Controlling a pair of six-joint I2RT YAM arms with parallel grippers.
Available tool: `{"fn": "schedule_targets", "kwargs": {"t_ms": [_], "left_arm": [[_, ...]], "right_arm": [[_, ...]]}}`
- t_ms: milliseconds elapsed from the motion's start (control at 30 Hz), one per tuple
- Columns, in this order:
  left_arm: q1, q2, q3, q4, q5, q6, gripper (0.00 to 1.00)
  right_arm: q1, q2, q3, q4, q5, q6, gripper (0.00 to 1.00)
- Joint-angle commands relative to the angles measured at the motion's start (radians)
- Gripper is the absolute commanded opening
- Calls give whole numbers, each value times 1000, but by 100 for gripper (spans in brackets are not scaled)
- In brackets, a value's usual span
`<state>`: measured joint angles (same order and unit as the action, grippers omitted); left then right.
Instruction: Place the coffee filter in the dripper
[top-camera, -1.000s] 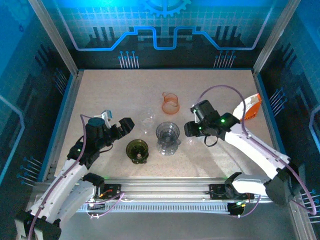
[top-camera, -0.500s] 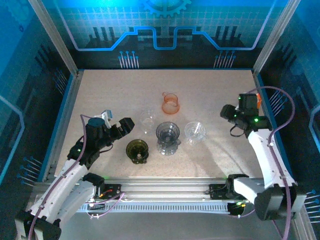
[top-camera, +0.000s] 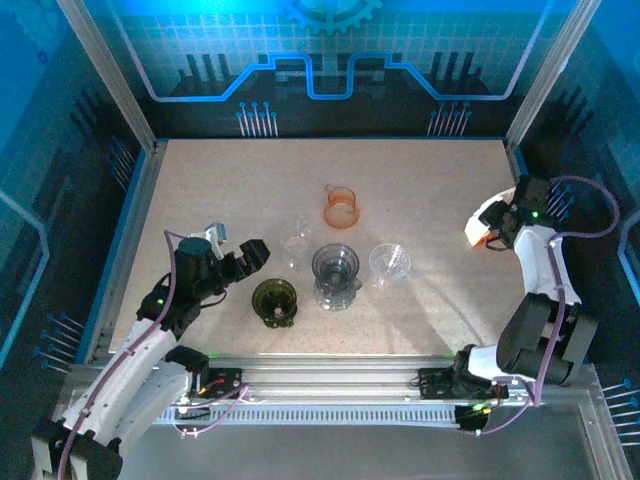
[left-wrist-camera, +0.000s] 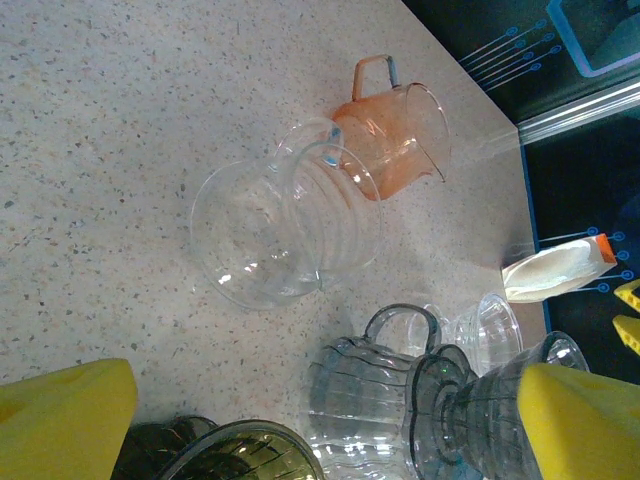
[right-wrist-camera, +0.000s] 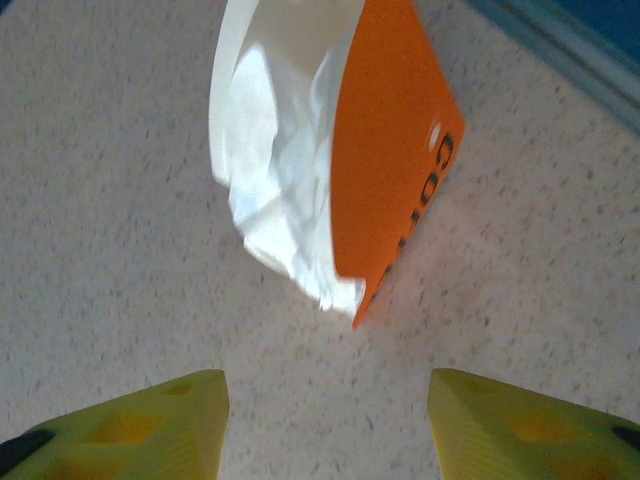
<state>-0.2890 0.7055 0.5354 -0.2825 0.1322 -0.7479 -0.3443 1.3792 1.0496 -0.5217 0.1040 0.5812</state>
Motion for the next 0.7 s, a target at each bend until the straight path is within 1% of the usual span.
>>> {"fn": "schedule_targets", "kwargs": {"t_ms": [0,233,533,667], "left_arm": [[1,-8,-14,22,13,36,99],[2,13,-8,35,26,36,99],[5,24,-15,57,38,22,99],[5,38,-15,68,44,18,99]], "right_arm": [[-55,46,60,31,6,17,55],[-114,153,121,31,-16,-8,53],[-117,178,124,128,-72,-21,52],[-120,211,151,108,-66,-18,52]]}}
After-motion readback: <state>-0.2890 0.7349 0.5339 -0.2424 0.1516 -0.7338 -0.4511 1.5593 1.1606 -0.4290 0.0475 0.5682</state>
